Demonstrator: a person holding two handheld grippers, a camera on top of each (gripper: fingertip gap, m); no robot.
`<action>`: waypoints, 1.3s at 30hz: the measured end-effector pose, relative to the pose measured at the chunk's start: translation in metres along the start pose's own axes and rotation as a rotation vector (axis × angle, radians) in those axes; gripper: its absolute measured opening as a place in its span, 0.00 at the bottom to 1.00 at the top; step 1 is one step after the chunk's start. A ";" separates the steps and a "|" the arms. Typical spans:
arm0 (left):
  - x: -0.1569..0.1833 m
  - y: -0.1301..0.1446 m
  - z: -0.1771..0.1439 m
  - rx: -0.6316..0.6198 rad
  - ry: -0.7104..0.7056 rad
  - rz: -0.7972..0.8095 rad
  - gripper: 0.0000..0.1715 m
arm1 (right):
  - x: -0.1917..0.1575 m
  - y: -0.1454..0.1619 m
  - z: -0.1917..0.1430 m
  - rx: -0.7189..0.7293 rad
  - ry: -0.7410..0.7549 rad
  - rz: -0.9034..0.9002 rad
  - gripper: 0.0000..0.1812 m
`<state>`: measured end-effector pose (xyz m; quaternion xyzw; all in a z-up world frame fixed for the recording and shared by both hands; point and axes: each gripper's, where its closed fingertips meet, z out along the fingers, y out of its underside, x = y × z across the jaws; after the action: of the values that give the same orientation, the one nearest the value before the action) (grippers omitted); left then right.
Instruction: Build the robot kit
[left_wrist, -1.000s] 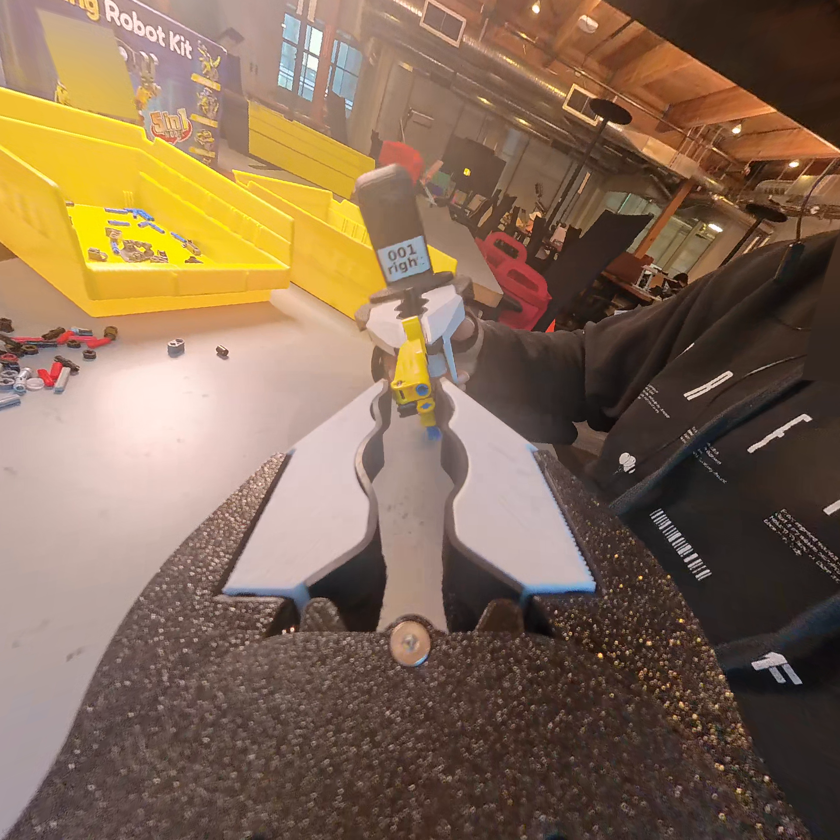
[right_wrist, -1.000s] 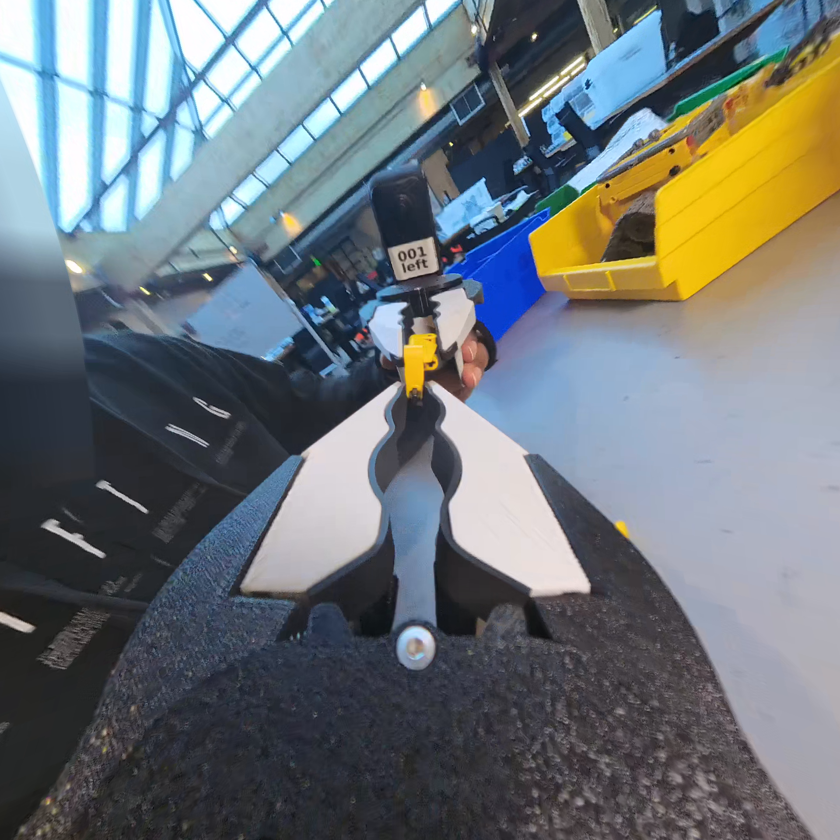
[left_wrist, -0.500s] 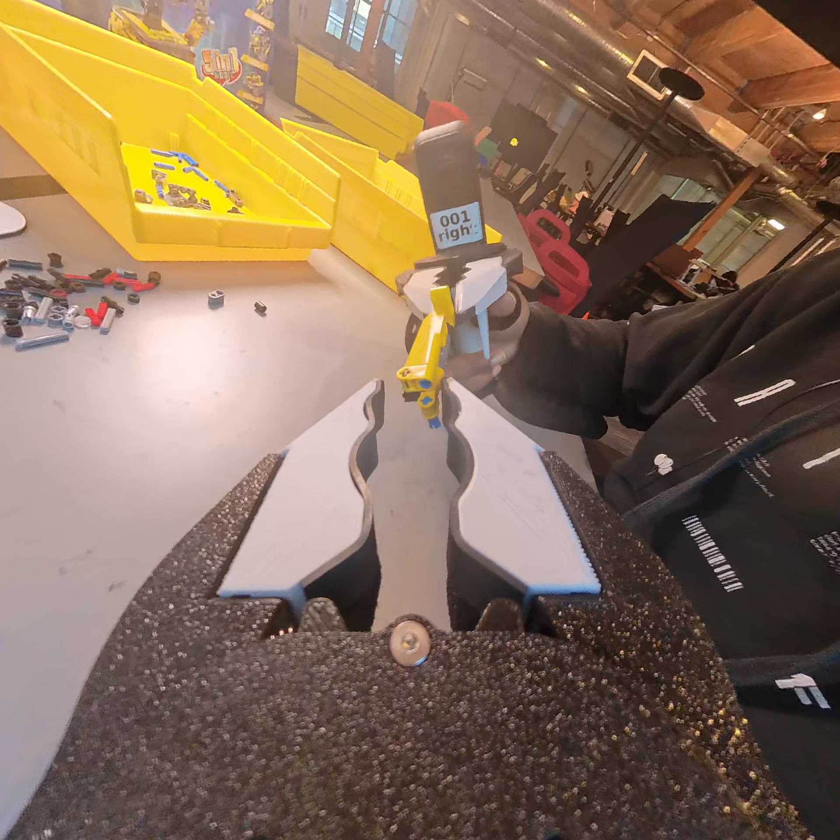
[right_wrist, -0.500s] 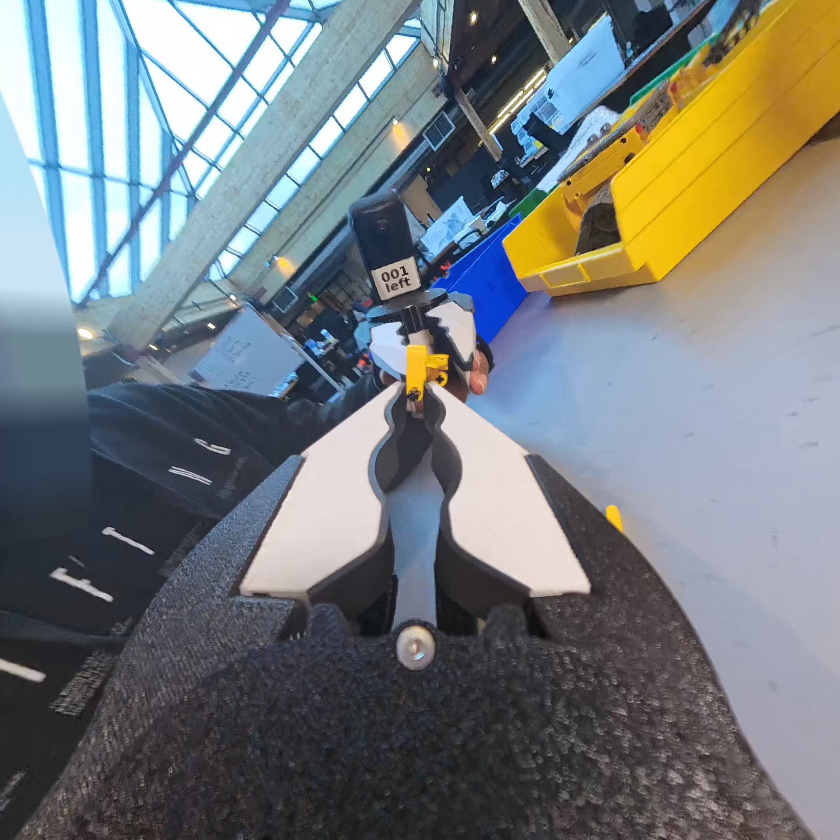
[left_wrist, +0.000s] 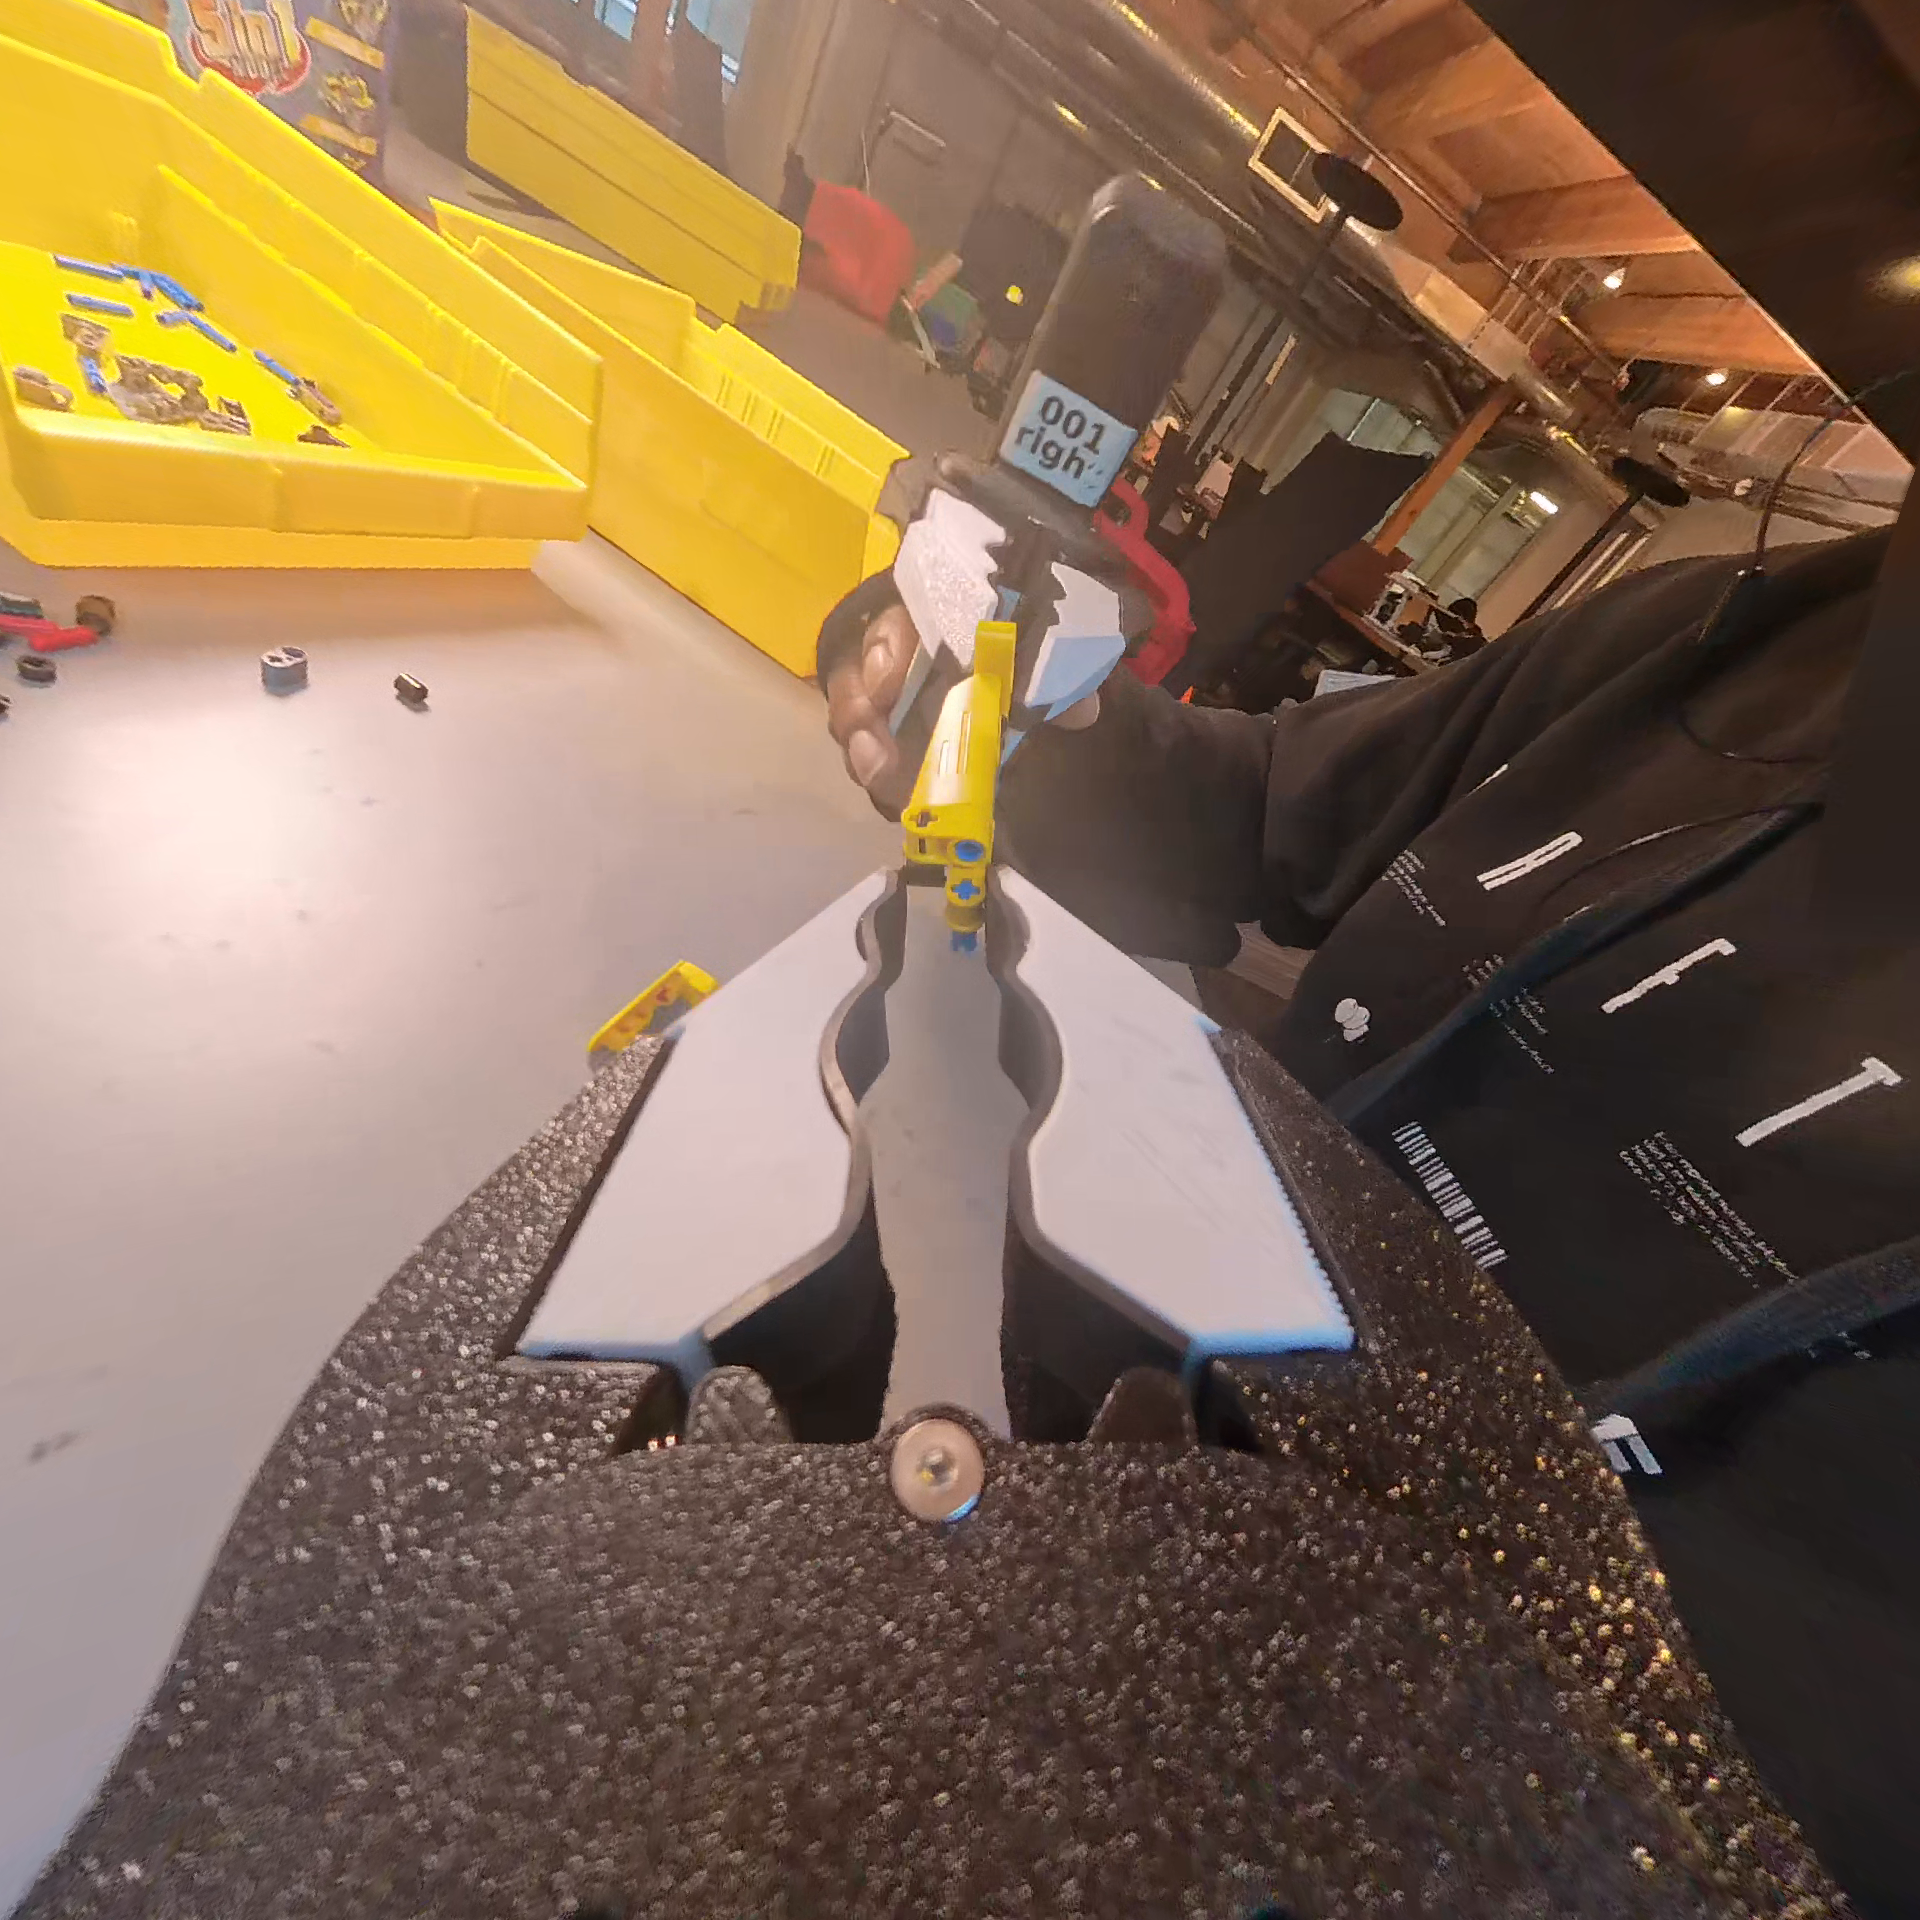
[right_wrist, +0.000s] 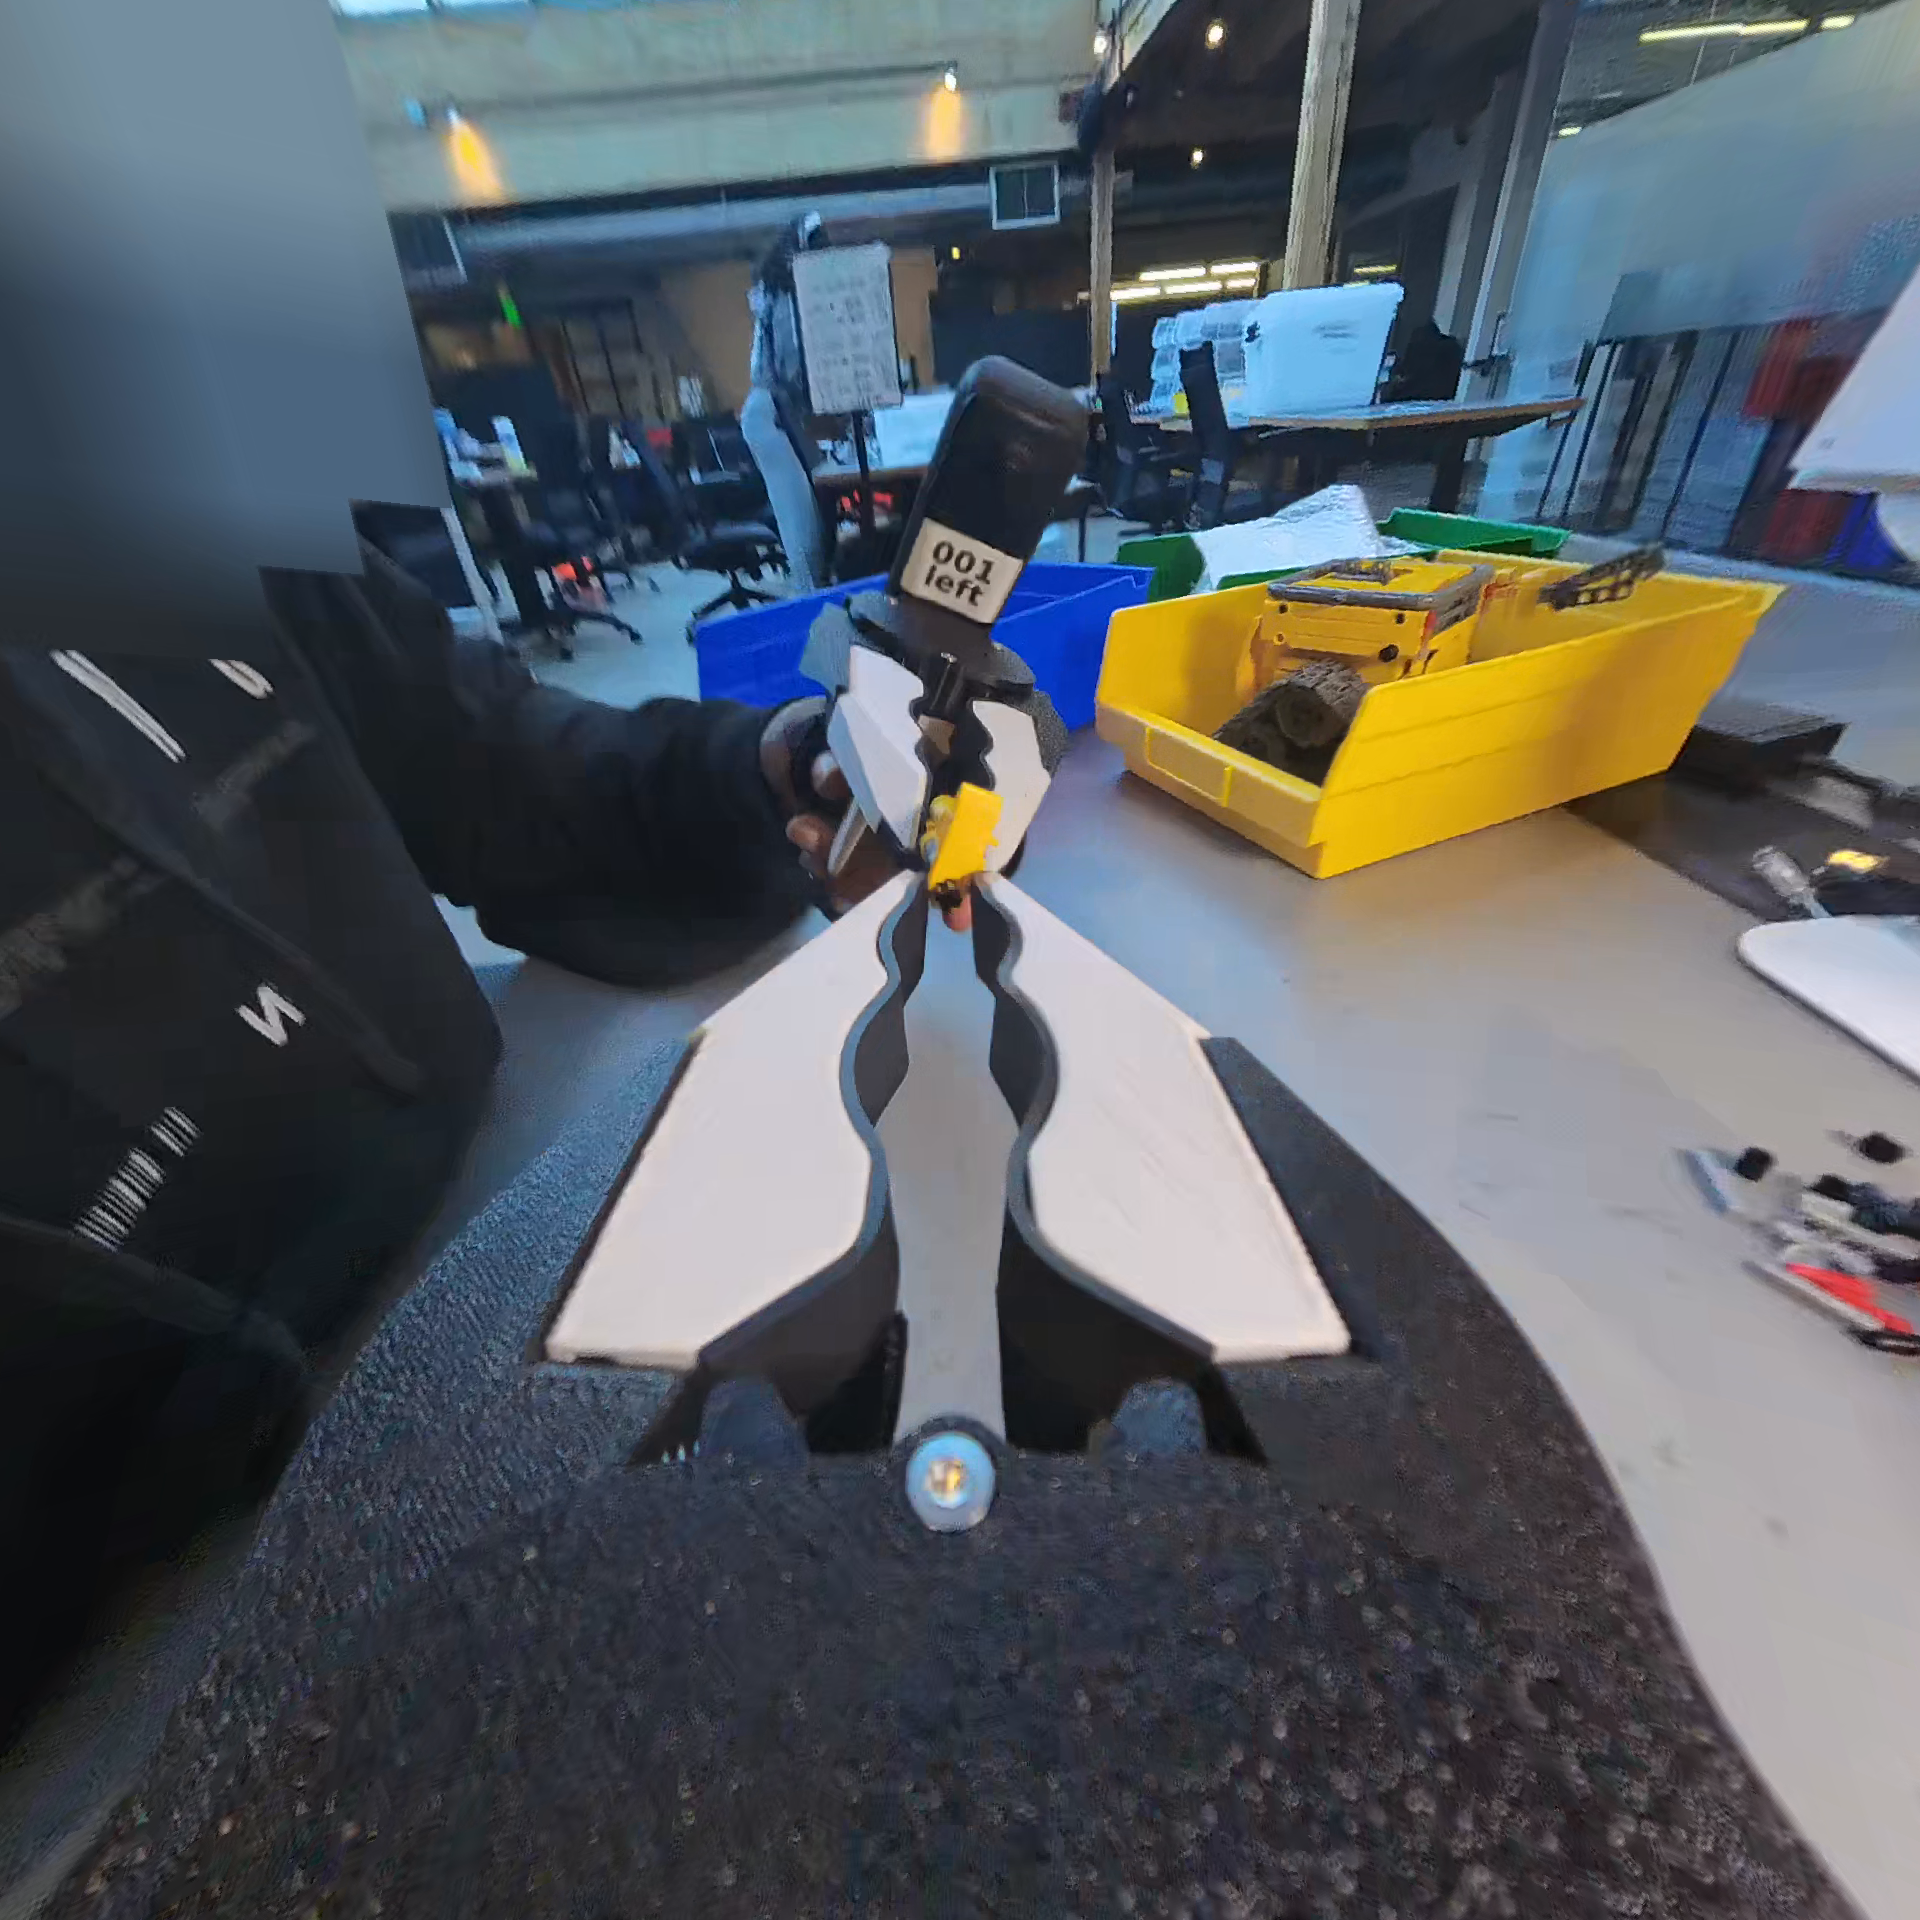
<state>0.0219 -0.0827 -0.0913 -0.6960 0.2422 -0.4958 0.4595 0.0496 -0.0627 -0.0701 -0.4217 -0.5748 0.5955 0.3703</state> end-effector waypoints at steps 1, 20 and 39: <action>0.000 0.001 0.000 -0.005 0.007 -0.011 0.08 | -0.001 0.001 0.000 -0.025 0.014 -0.054 0.04; 0.002 0.010 0.002 -0.046 0.066 -0.108 0.08 | -0.012 0.015 -0.005 -0.166 0.006 -0.309 0.02; -0.035 0.019 -0.015 -0.167 -0.213 0.186 0.08 | 0.027 0.059 -0.004 -0.300 0.078 0.068 0.11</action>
<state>-0.0030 -0.0692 -0.1232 -0.7550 0.2957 -0.3525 0.4671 0.0462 -0.0399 -0.1308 -0.5145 -0.6279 0.4981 0.3049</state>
